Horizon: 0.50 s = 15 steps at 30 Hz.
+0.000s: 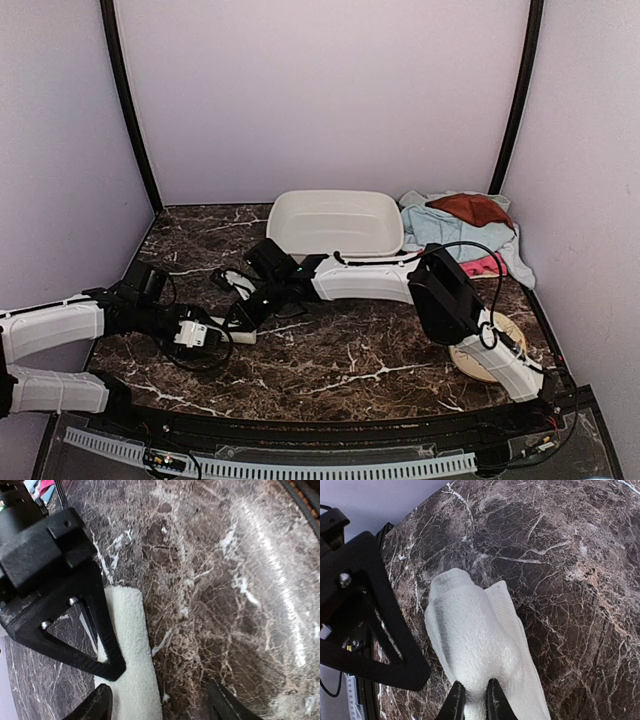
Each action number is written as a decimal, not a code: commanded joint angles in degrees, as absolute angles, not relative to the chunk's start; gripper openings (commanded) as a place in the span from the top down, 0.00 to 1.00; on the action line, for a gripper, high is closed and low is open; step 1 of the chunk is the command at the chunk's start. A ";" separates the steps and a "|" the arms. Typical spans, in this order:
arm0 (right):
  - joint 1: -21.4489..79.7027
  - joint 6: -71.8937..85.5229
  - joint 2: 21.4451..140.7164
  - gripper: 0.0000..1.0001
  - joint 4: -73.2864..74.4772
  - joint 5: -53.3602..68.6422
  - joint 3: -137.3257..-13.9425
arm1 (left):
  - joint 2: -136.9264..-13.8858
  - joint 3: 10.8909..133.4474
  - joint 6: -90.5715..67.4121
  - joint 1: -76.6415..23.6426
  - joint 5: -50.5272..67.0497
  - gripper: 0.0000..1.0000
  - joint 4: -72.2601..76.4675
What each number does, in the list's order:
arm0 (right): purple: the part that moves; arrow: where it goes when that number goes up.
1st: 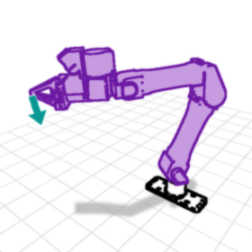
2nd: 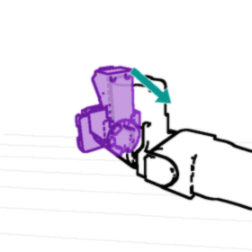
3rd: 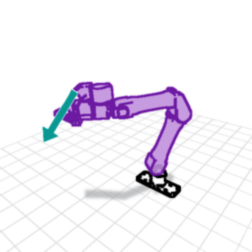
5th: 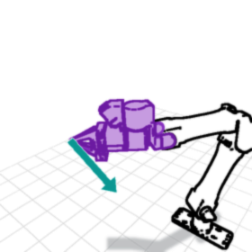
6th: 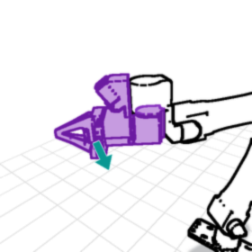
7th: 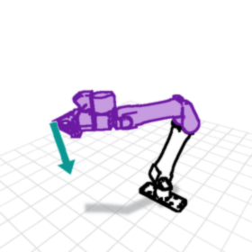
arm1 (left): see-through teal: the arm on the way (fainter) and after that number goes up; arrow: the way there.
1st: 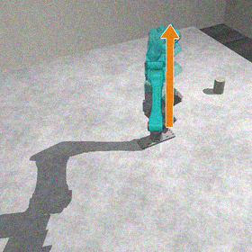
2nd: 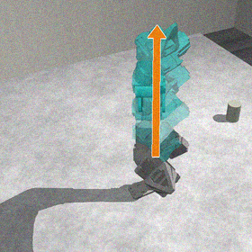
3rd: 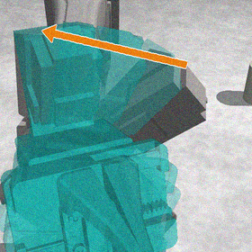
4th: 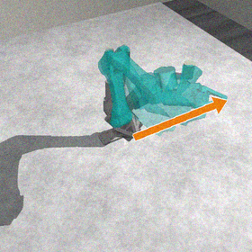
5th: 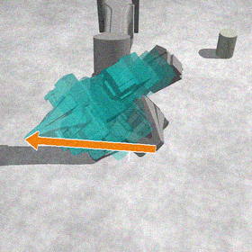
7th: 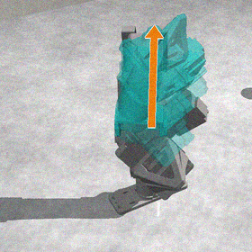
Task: Roll the towels
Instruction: Pick up the towel from the center of the board.
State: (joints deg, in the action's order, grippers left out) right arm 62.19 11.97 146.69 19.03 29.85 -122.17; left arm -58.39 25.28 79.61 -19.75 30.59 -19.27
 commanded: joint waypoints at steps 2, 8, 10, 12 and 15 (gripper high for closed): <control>62.01 19.91 149.98 0.90 24.72 35.83 -117.59 | -60.44 22.35 78.89 -23.26 18.50 0.34 -6.63; 61.31 21.68 150.36 0.90 22.60 39.31 -117.20 | -65.30 19.67 81.11 -25.24 12.02 0.35 1.30; 61.25 21.65 151.01 0.90 23.10 40.61 -117.86 | -67.30 19.71 81.07 -25.61 10.42 0.36 2.83; 61.13 21.28 151.52 0.90 23.72 42.25 -118.40 | -68.86 18.96 81.80 -25.93 8.55 0.37 5.90; 61.11 20.23 151.95 0.90 25.16 42.98 -118.78 | -71.33 17.80 83.10 -26.17 6.04 0.39 10.77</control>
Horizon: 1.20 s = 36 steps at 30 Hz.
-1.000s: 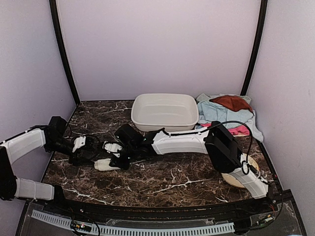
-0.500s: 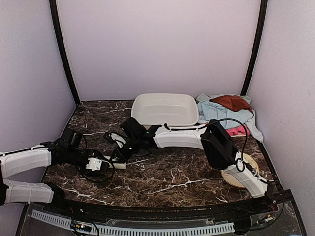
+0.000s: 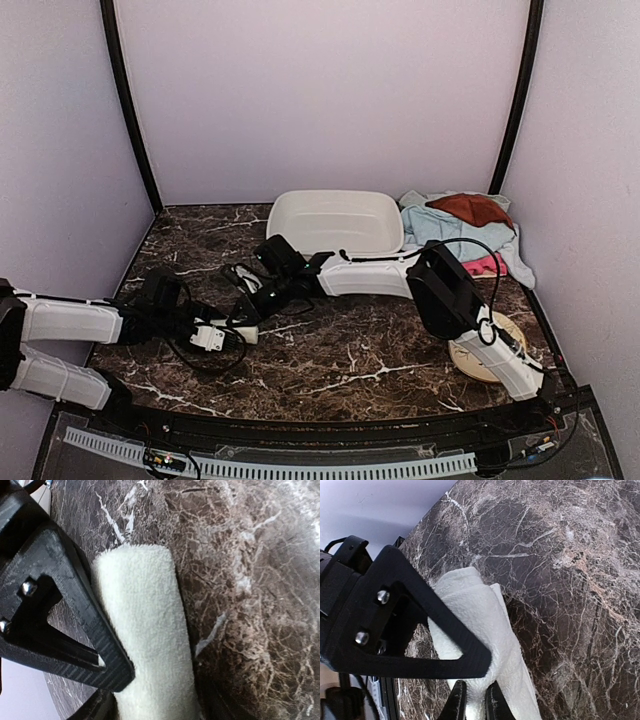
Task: Roll the towels
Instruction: Pick up the towel from the center of the board, then place the towel in the bin.
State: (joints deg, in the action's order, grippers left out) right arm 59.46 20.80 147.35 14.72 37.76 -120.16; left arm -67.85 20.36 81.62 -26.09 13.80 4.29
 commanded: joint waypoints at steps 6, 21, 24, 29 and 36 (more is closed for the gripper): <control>60.92 20.50 150.64 0.86 22.79 44.68 -117.32 | -75.55 19.14 81.11 -26.23 3.89 0.83 11.29; 52.67 22.21 122.38 0.34 -7.53 33.58 -89.82 | -69.64 44.86 52.56 -24.75 19.75 1.00 -23.27; 52.65 23.24 120.80 0.36 -8.83 37.62 -89.38 | -70.96 50.69 48.83 -23.02 27.01 1.00 -30.74; 52.65 25.99 118.28 0.35 -13.97 41.81 -86.41 | -70.89 53.90 47.47 -22.92 32.64 1.00 -35.54; 53.66 26.67 117.96 0.35 -14.23 46.41 -87.45 | -70.53 55.82 47.95 -22.94 33.42 1.00 -39.24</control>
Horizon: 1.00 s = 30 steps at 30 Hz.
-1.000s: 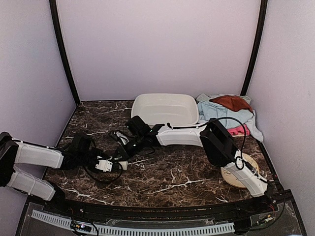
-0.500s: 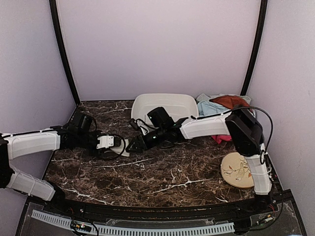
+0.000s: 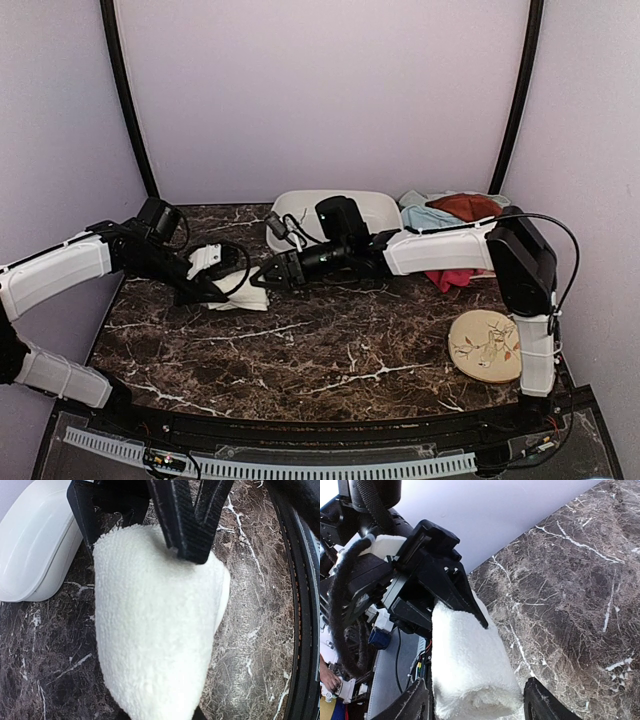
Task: Roll the towels
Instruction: Place the towel in the bin.
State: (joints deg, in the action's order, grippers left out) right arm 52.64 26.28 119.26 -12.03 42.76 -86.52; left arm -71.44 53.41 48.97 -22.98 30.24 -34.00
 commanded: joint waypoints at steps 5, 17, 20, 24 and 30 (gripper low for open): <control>54.66 27.11 119.85 0.40 -13.46 49.04 -89.80 | -70.35 56.69 48.01 -22.88 34.26 1.00 -39.65; 40.12 21.52 101.28 0.30 -3.24 24.28 -78.19 | -79.48 65.72 47.08 -20.95 24.69 1.00 -28.72; 36.60 17.40 100.21 0.32 4.82 13.72 -80.11 | -84.71 70.98 46.42 -20.96 23.34 1.00 -24.92; 34.20 16.67 98.68 0.33 7.69 4.75 -78.48 | -94.15 80.13 45.17 -21.35 20.93 1.00 -21.12; 34.14 18.48 91.88 0.33 1.44 4.56 -66.87 | -108.88 94.39 48.34 -24.00 15.78 1.00 -15.38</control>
State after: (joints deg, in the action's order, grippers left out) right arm 33.63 18.11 95.88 3.40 7.99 -73.49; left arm -102.26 86.17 46.59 -22.11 19.57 -20.80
